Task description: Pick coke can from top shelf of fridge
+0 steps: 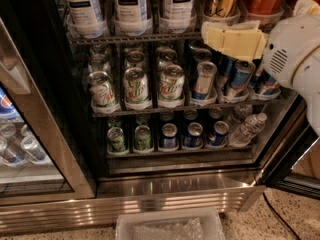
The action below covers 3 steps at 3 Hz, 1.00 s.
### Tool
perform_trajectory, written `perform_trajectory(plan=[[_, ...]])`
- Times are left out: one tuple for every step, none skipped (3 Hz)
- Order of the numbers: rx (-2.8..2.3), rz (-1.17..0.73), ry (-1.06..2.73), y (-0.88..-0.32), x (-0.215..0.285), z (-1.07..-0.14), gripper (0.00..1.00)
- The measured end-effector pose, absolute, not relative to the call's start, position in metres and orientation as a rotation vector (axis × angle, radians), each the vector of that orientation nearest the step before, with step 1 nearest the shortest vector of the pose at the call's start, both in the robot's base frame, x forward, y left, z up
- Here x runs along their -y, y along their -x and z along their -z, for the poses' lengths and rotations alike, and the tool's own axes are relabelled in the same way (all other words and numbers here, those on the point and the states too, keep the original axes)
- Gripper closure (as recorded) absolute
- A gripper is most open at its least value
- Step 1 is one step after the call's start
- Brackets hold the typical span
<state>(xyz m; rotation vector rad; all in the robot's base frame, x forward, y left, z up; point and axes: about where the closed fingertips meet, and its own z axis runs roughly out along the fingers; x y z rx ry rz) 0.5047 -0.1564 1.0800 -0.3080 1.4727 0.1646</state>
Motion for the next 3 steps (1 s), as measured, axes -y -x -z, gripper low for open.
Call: perform_trajectory(plan=[[-1.468, -0.129, 0.268, -0.513, 0.174, -1.083, 0.0], [-1.455, -0.089, 0.248, -0.516, 0.189, -1.09, 0.18], [-1.446, -0.067, 0.237, -0.521, 0.198, -1.094, 0.23]])
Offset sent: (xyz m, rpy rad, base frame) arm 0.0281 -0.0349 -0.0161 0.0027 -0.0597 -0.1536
